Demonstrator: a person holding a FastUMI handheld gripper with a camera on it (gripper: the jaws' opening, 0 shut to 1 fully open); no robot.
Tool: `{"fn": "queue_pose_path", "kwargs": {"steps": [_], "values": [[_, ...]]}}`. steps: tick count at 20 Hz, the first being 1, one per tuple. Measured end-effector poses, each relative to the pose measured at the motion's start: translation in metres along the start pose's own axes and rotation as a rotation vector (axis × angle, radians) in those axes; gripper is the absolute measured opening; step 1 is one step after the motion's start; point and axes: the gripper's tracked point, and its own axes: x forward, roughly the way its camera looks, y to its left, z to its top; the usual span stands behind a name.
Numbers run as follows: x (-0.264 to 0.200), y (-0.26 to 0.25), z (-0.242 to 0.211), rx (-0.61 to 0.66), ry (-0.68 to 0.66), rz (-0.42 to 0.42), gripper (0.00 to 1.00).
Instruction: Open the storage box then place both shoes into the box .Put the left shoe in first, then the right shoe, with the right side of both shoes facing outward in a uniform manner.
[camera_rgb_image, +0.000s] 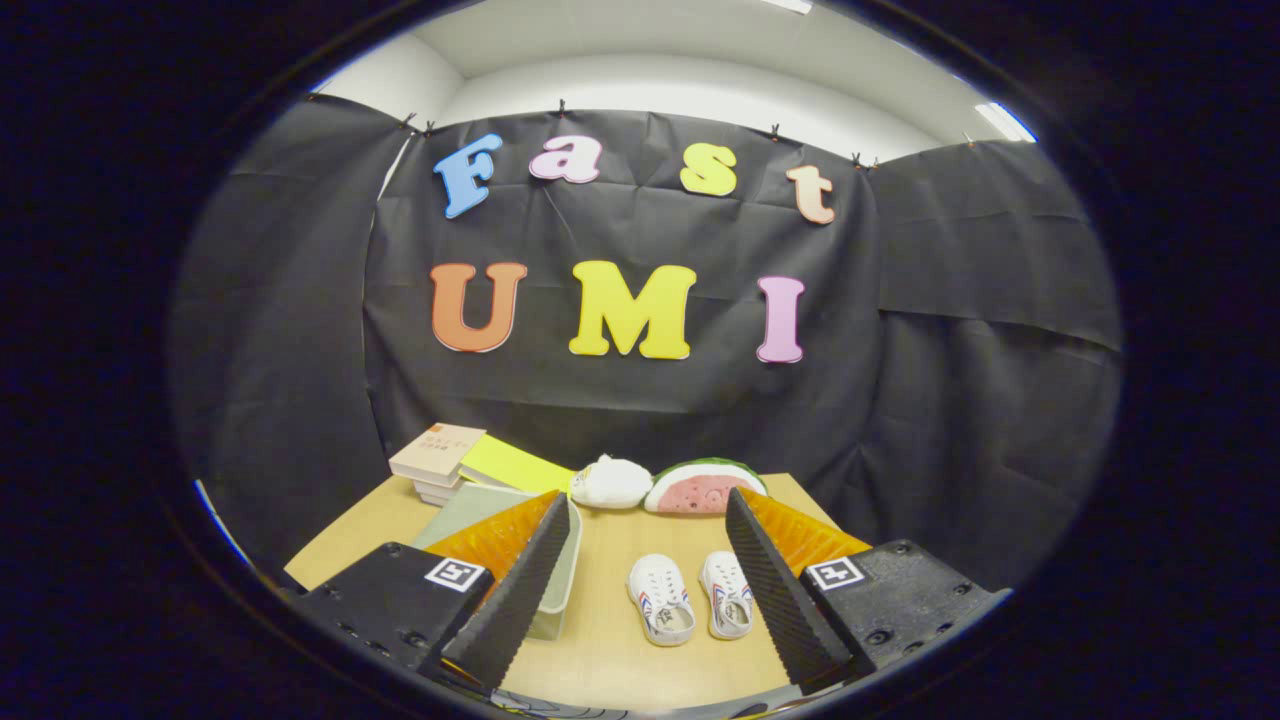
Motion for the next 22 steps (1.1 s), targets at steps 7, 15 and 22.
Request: {"fn": "queue_pose_path", "kwargs": {"steps": [7, 15, 22], "values": [[0.007, -0.007, -0.02, 0.03, 0.073, -0.063, 1.0], [0.051, -0.028, -0.022, 0.106, 0.135, 0.004, 1.0], [0.119, -0.018, -0.025, 0.218, 0.239, 0.172, 1.0]]}}
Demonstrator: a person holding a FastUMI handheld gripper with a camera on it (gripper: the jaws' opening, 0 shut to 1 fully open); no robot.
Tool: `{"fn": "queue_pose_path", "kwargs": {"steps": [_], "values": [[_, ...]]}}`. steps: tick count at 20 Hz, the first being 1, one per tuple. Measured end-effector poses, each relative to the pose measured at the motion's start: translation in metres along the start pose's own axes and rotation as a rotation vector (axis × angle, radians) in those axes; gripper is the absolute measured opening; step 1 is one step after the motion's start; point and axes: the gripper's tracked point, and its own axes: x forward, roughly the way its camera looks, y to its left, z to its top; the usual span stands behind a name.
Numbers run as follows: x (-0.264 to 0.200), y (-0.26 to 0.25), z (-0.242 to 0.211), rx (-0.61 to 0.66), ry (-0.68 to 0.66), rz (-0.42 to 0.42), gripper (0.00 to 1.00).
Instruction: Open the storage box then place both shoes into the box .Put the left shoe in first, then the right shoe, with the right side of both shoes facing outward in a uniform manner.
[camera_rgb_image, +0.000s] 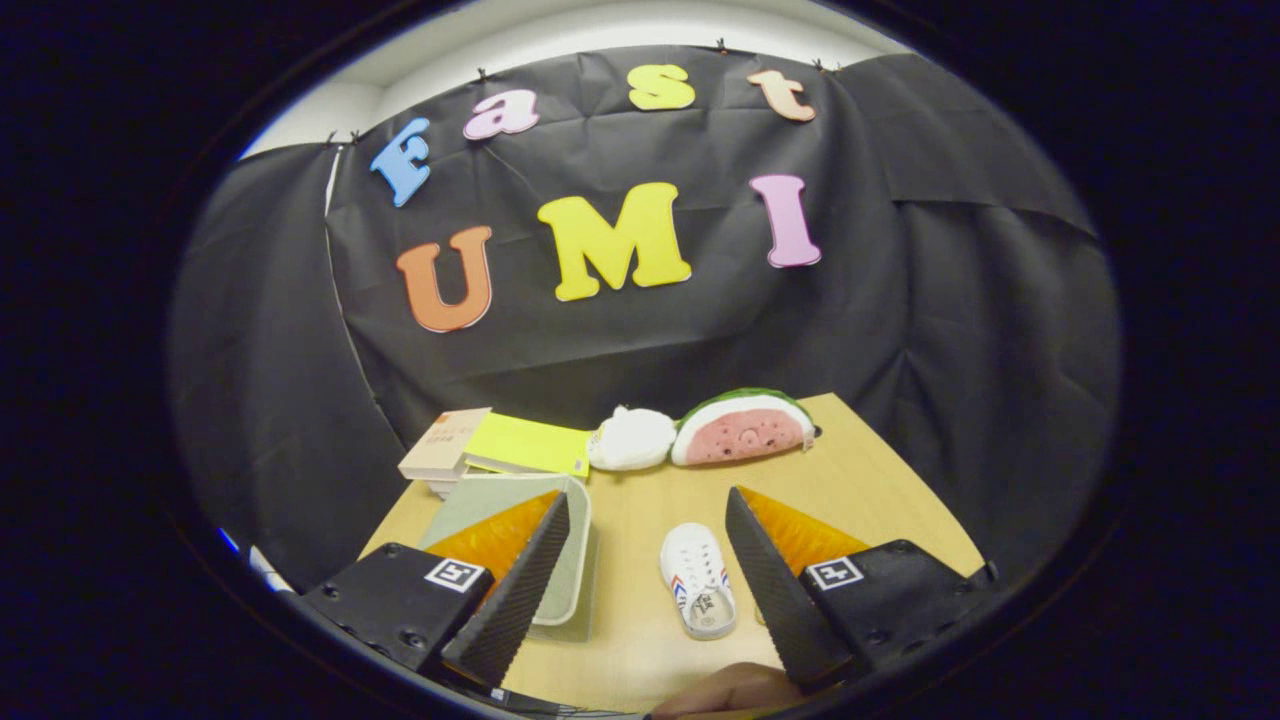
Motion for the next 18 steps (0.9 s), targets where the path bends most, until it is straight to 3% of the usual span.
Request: {"fn": "queue_pose_path", "kwargs": {"steps": [4, 6, 9, 13, 18], "values": [[0.045, 0.006, -0.013, 0.058, 0.129, 0.12, 1.0], [0.064, 0.018, -0.023, 0.108, 0.201, 0.234, 1.0], [0.094, 0.021, -0.034, 0.185, 0.291, 0.336, 1.0], [0.133, 0.03, -0.046, 0.206, 0.392, 0.463, 1.0], [0.165, 0.054, -0.063, 0.247, 0.516, 0.711, 0.98]]}}
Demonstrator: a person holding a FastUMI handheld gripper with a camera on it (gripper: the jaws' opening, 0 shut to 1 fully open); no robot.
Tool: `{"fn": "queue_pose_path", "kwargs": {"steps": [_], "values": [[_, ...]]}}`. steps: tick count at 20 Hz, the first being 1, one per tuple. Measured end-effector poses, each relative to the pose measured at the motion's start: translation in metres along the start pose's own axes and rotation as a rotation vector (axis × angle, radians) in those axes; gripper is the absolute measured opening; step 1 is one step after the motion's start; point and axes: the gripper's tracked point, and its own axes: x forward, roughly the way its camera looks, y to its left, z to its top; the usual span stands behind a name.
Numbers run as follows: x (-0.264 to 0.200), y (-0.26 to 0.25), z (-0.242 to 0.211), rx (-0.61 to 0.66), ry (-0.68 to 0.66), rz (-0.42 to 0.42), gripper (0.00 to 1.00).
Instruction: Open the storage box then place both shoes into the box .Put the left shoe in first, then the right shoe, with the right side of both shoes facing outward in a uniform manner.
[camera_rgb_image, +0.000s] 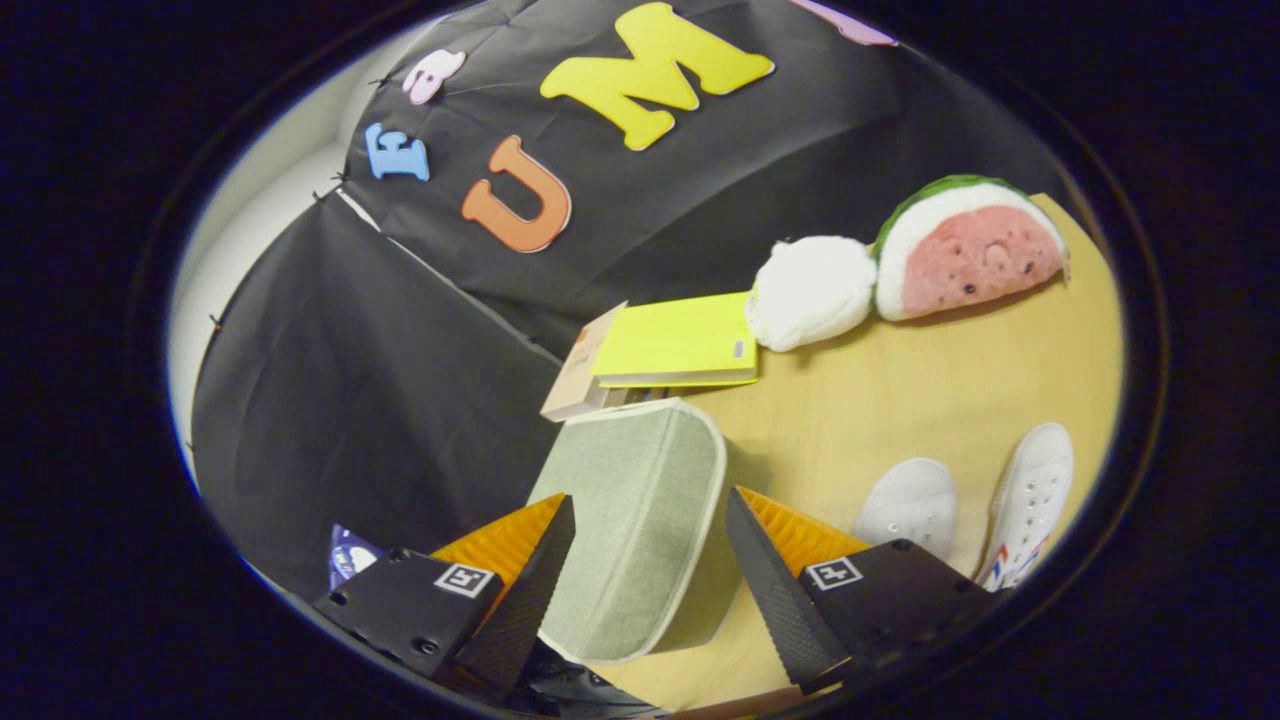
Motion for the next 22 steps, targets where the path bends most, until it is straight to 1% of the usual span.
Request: {"fn": "queue_pose_path", "kwargs": {"steps": [2, 4, 5, 6, 7, 9, 11, 12, 15, 17, 22], "values": [[0.015, -0.014, 0.0, 0.074, 0.044, 0.057, 0.96], [0.029, -0.033, -0.005, 0.138, 0.08, 0.06, 0.96], [0.034, -0.035, -0.008, 0.168, 0.101, 0.078, 0.95], [0.039, -0.035, -0.012, 0.19, 0.135, 0.108, 0.93], [0.044, -0.032, -0.016, 0.204, 0.177, 0.14, 0.88], [0.044, -0.021, -0.024, 0.194, 0.244, 0.23, 0.84], [0.045, -0.013, -0.021, 0.171, 0.262, 0.286, 0.81], [0.047, -0.008, -0.021, 0.18, 0.285, 0.315, 0.8], [0.047, -0.004, -0.021, 0.254, 0.334, 0.39, 0.74], [0.043, -0.002, -0.021, 0.289, 0.354, 0.444, 0.72], [0.043, -0.009, -0.021, 0.335, 0.351, 0.475, 0.68]]}}
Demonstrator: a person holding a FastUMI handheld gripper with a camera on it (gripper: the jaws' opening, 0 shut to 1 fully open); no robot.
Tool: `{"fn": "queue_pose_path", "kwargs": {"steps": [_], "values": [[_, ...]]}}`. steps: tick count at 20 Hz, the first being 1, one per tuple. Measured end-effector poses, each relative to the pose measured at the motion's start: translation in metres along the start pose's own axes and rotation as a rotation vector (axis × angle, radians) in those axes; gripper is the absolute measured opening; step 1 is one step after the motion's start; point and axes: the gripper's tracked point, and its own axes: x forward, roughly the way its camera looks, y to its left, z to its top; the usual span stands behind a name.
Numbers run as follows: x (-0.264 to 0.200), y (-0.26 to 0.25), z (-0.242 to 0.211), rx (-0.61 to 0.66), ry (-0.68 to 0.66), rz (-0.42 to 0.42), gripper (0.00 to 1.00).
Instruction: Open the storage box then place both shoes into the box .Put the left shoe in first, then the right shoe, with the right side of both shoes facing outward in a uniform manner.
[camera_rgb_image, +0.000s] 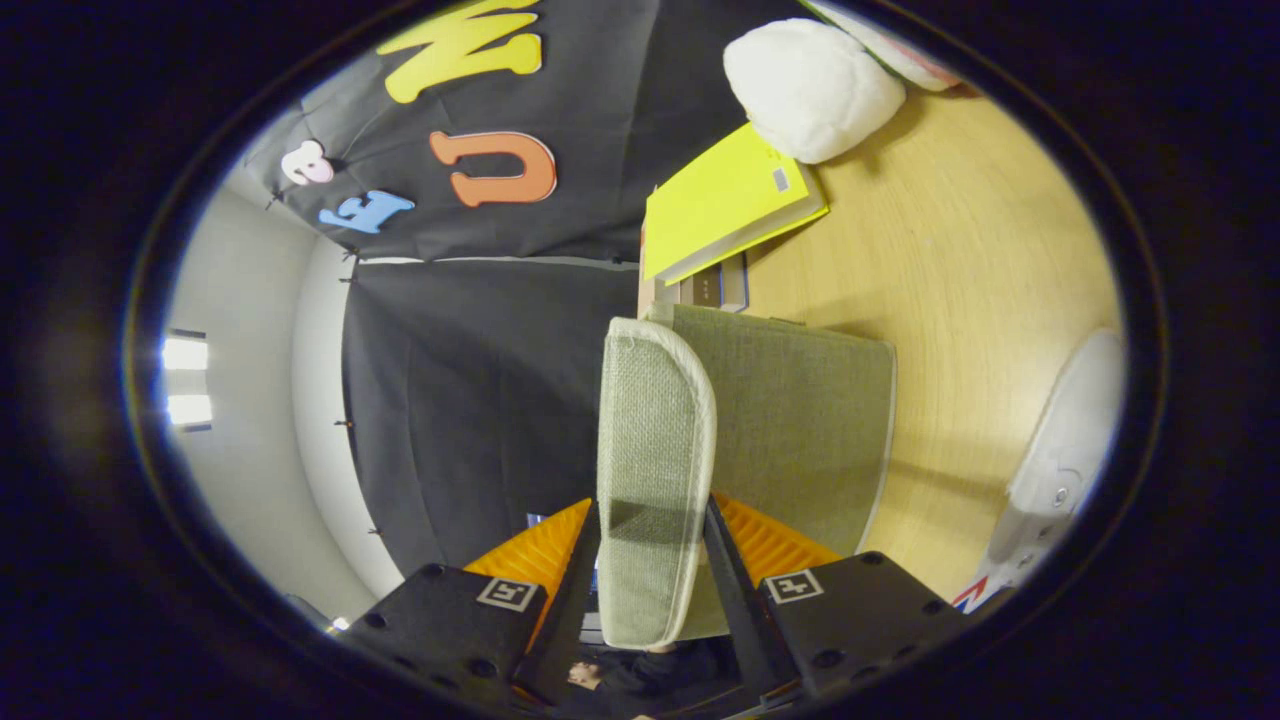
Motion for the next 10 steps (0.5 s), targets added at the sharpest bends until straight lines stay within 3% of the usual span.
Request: {"fn": "queue_pose_path", "kwargs": {"steps": [9, 10], "values": [[-0.002, -0.011, -0.005, 0.051, 0.024, 0.04, 0.65], [-0.006, -0.014, -0.004, 0.052, 0.026, 0.029, 0.5]]}}
